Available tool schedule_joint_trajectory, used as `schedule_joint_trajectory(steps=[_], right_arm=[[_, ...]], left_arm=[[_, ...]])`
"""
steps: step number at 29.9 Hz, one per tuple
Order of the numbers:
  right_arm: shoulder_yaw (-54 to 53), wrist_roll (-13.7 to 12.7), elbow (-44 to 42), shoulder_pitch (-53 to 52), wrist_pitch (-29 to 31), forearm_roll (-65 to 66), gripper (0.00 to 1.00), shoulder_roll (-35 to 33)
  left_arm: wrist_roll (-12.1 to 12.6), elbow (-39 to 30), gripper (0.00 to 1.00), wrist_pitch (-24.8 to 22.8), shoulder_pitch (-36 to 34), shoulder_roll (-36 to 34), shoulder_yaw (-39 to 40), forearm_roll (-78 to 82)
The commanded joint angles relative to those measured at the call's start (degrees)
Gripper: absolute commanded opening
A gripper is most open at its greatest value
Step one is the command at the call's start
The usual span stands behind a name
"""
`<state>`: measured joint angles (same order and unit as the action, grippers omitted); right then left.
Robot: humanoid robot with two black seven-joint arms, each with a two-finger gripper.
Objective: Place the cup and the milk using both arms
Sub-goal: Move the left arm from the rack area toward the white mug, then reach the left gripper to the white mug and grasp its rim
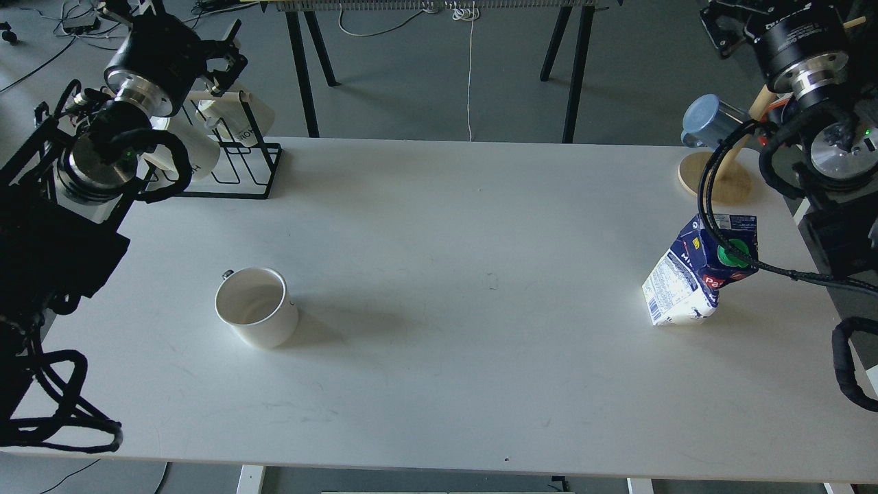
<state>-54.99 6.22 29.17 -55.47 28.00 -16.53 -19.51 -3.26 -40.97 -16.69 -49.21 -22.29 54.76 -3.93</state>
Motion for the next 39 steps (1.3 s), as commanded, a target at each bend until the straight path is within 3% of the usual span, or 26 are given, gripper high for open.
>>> schedule_joint_trajectory(steps=[1,8,13,15,23,31,39], right_arm=[[0.93,-0.16,-1.48,-0.61,0.0,0.1,0.99,-0.01],[2.34,-0.16,-1.67,-0.43,0.0,0.36,0.99,0.08],[1.55,-0.16,-1.31,-0.34,0.0,0.1,0.99,-0.44],[1.47,-0.07,-1.05,-0.17,0.0,0.1,0.99,-0.45],[-0.38,-0.16,-0.79,0.45,0.0,-0.17,0.99,-0.45],[-1.61,-0.42,0.09,0.19,0.0,-0.17,0.99,1.13],[-2.31,-0.69,0.18,-3.32,0.0,-0.08,0.99,6.67]], left_arm=[[0.0,0.1,1.0,-0.45,0.08,-0.12,0.0,-0.29],[1.23,0.45,1.0,-1.06,-0.62,-1.08,-0.88,0.32],[1.41,-1.56,0.98,-7.99,-1.5,-4.95,-5.17,3.74],[1.41,-2.62,0.97,-10.98,-3.07,-6.27,-8.42,8.73],[1.5,-4.46,0.95,-11.31,-9.14,-14.44,-16.61,39.15],[1.41,-26.67,0.93,-11.31,-6.43,-26.74,-20.03,58.93],[2.29,-41.19,0.92,-11.31,-4.93,-33.69,-29.25,68.86]])
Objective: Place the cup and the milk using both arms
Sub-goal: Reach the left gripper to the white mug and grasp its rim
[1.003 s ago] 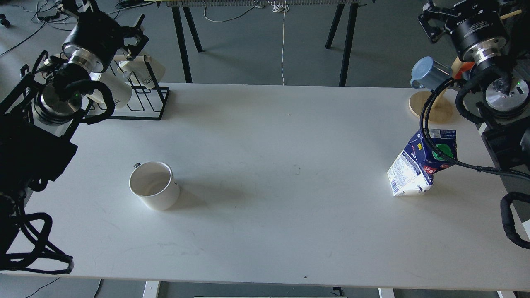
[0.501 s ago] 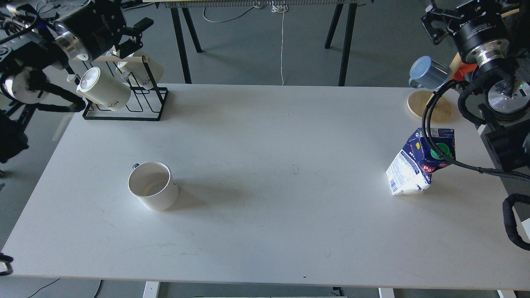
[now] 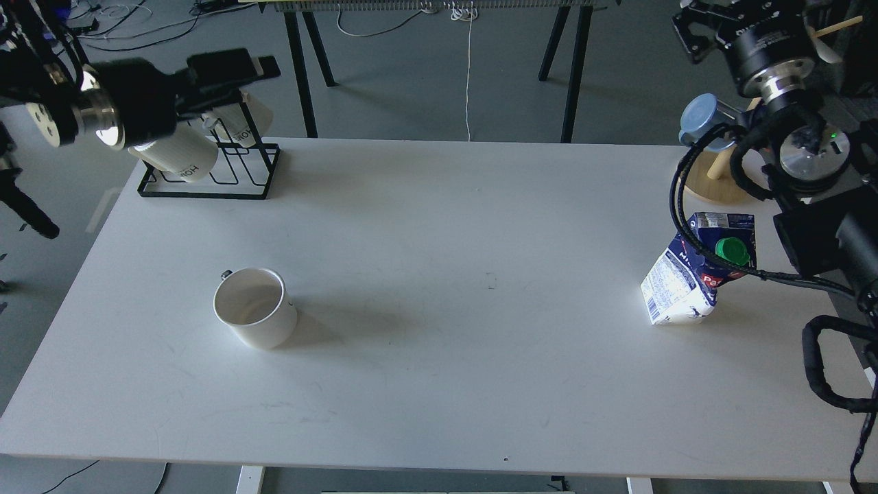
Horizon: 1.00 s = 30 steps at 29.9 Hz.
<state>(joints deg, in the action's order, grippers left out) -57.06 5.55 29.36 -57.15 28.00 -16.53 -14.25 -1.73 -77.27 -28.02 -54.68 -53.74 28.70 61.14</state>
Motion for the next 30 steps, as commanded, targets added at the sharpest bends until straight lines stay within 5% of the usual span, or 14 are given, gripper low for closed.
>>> schedule_joint_trajectory(steps=[1,8,11,30], right_arm=[[-0.25,-0.01,-0.09,-2.09,0.0,-0.08,0.99,1.51],[0.45,-0.1,-0.97,-6.39,-0.66,0.09,0.99,2.56],[0.54,-0.28,-0.71,-8.5,-6.89,0.18,0.99,2.56],[0.46,-0.54,0.09,-8.86,-8.66,0.09,0.99,3.26]], left_arm=[[1.11,-6.39,0.92,0.02,1.23,-3.03,-4.52,5.38],[2.78,-11.5,0.92,0.02,6.42,-4.27,-8.39,11.45],[4.71,-11.41,0.92,0.02,8.44,-3.31,-8.66,15.48],[4.8,-8.61,0.92,0.02,13.28,-4.8,-10.07,22.97]])
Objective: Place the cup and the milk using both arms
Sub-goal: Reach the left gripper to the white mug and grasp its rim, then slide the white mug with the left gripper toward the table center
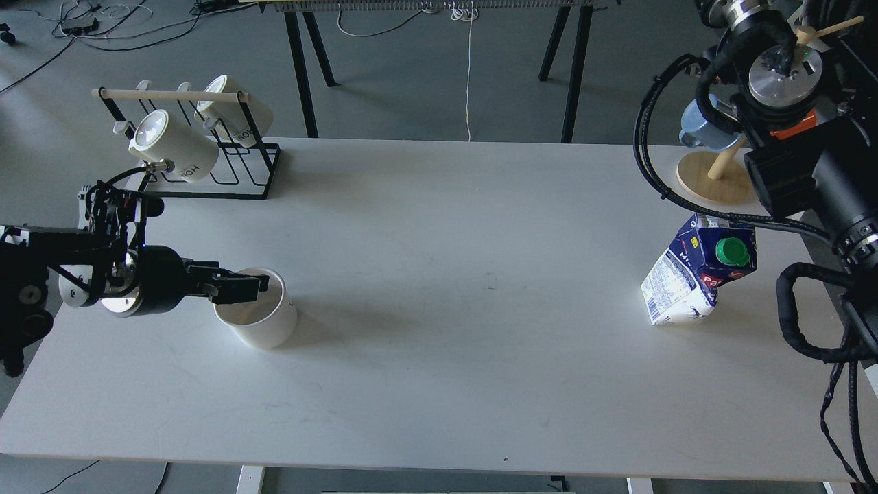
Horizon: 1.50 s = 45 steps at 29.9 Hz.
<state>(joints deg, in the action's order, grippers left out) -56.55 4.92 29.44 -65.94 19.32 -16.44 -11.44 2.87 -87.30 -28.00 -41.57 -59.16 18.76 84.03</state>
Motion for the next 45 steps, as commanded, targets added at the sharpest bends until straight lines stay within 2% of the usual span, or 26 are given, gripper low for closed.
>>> schedule_joint_trajectory(steps=[1,9,14,16,19,22,26,31,33,37,40,42,45], right_arm=[[-0.05,0.09,0.0,-0.07,0.02,0.0,0.99,0.62],[-0.14,0.09,0.0,-0.07,0.63,0.0,0.99,0.62],[-0.14,0.09,0.0,0.37,1.51,0.0,0.99,0.62],[-0.14,0.09,0.0,0.37,1.51,0.0,0.99,0.62],[-0.14,0.09,0.0,0.37,1.6,0.0,0.99,0.62],[-0.06,0.09,0.0,0.54,1.69,0.0,0.99,0.54],[0.03,0.18,-0.08,0.81,1.69,0.09,0.99,0.54],[0.03,0.18,-0.08,1.42,1.69,0.09,0.99,0.54],[0.03,0.18,0.0,1.42,1.69,0.09,0.99,0.54],[0.03,0.18,0.0,1.16,1.6,0.09,0.99,0.54],[-0.05,0.18,0.0,0.37,1.51,0.09,0.99,0.62],[-0.05,0.18,0.0,-0.15,1.51,0.09,0.99,0.62],[-0.05,0.18,0.0,-0.86,1.51,0.09,0.99,0.62]], left_arm=[[0.46,1.86,0.92,0.0,0.26,0.88,-0.21,0.17],[-0.67,4.15,0.87,0.0,0.35,1.24,-0.39,0.61],[-0.77,4.24,0.78,0.0,3.07,1.94,-0.3,1.83],[-0.77,5.2,0.71,0.0,3.16,2.99,-0.3,3.41],[-1.46,6.96,0.67,0.0,3.25,3.79,-0.3,4.48],[-3.48,7.14,0.54,0.0,3.34,3.79,-0.3,4.48],[-4.9,7.14,0.15,0.0,3.25,3.61,-0.39,4.48],[-5.95,7.14,0.05,0.0,2.46,3.44,-0.21,4.48],[-5.78,7.14,0.0,0.0,2.11,3.52,0.05,4.48],[-5.43,6.44,0.0,0.0,-0.52,4.22,0.05,4.48],[-4.64,6.0,0.0,0.0,-4.03,8.25,-0.12,4.48],[-2.89,6.0,0.0,0.0,-6.76,13.16,-0.39,4.56],[1.59,6.7,0.01,0.0,-8.96,19.15,-0.47,4.74]])
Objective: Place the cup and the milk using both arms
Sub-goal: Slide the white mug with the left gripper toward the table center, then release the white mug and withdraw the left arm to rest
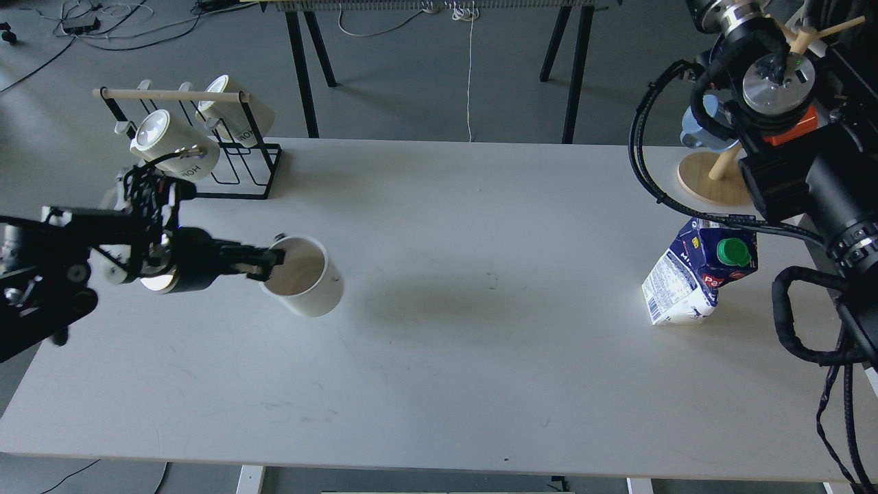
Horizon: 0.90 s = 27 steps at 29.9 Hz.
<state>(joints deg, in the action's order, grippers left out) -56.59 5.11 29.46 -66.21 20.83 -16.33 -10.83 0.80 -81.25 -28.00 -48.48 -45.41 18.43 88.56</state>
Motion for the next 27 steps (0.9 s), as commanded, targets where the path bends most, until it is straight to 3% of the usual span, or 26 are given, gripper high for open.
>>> schedule_joint_trajectory(steps=[1,5,17,20,22,25,27], right_arm=[[-0.02,-0.01,-0.01,-0.68,0.09,-0.01,0.99,0.02],[-0.02,-0.01,-0.01,-0.68,0.09,0.07,0.99,-0.06],[0.07,-0.1,0.07,-0.59,0.09,0.07,0.99,-0.59],[0.07,-0.1,0.07,-0.59,0.09,-0.01,0.99,-0.59],[0.07,-0.1,0.42,-0.59,0.09,0.07,0.99,-0.59],[0.07,-0.1,2.09,-0.24,0.0,0.07,0.99,-0.68],[0.07,-0.1,2.71,-0.06,0.0,0.16,0.99,-0.68]], left_arm=[[5.34,1.09,0.01,0.0,-2.14,7.77,-0.23,0.56],[9.57,2.32,0.02,0.0,-1.62,18.23,-2.07,7.13],[11.68,2.32,0.08,0.0,-0.65,23.96,-8.58,11.46],[11.77,2.32,0.21,0.0,-0.83,24.93,-7.62,11.63],[11.6,1.71,0.38,0.0,-1.0,24.84,-6.22,11.55],[11.59,0.66,0.43,0.0,-1.09,24.67,-4.63,11.55],[11.59,0.22,0.54,0.0,-1.26,24.41,-4.54,11.55]])
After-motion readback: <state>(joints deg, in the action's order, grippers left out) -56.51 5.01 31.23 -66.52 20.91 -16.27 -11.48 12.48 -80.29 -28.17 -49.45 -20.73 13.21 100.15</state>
